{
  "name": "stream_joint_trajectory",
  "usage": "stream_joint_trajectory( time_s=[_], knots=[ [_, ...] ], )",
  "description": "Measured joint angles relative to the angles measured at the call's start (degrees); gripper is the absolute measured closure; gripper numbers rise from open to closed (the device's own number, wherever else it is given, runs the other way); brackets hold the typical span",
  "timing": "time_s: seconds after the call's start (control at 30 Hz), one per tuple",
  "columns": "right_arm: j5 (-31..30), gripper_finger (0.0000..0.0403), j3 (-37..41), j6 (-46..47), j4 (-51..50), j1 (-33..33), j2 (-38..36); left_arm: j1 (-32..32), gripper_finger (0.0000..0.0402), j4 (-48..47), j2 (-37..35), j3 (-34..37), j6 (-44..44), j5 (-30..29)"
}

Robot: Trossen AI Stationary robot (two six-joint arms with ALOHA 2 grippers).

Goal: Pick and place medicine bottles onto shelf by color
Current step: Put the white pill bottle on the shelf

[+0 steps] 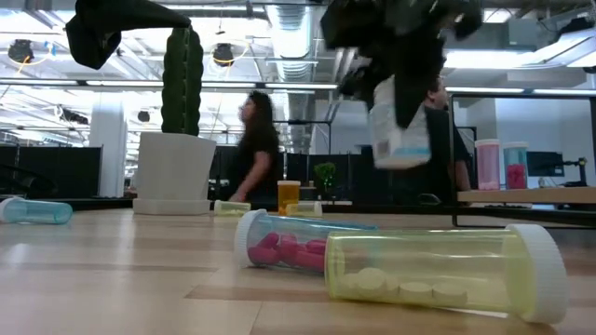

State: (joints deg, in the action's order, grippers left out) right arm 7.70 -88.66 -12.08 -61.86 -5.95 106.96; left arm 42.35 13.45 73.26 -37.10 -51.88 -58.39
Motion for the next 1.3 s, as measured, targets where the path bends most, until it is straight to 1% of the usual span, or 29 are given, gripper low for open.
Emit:
stream_joint_trajectory(
  time_s=[0.13, 0.27, 0.43, 0.6, 0.83, 1.1, 1.3],
  knots=[
    [0.00, 0.0207, 1.70, 4.91, -0.79, -3.52, -5.84, 0.00, 0.0219, 0.11, 0.00, 0.00, 0.11, -0.30],
    [0.00, 0.0205, 6.43, 11.29, 0.28, -8.14, -12.75, 0.00, 0.0219, 0.11, 0.00, 0.00, 0.17, -0.89],
    [-0.04, 0.0206, 13.59, 23.65, 1.27, -14.25, -20.46, 0.00, 0.0219, 0.17, 0.01, 0.00, 0.15, -1.22],
    [-2.25, 0.0203, 19.93, 36.27, 1.90, -20.55, -24.97, -0.02, 0.0219, 0.20, 0.00, 0.00, 0.17, -3.03],
    [-6.89, 0.0203, 26.68, 47.15, 3.92, -28.80, -26.49, -0.47, 0.0219, 0.48, 0.02, 0.00, 0.12, -3.92],
    [-7.76, 0.0200, 31.02, 53.87, 11.48, -36.18, -26.12, -1.97, 0.0219, 0.59, 0.00, 0.00, -0.20, -3.52],
    [-8.71, 0.0200, 32.44, 60.21, 14.24, -40.53, -26.07, -2.59, 0.0219, 0.59, -0.01, 0.00, -0.39, -3.46]
  ],
)
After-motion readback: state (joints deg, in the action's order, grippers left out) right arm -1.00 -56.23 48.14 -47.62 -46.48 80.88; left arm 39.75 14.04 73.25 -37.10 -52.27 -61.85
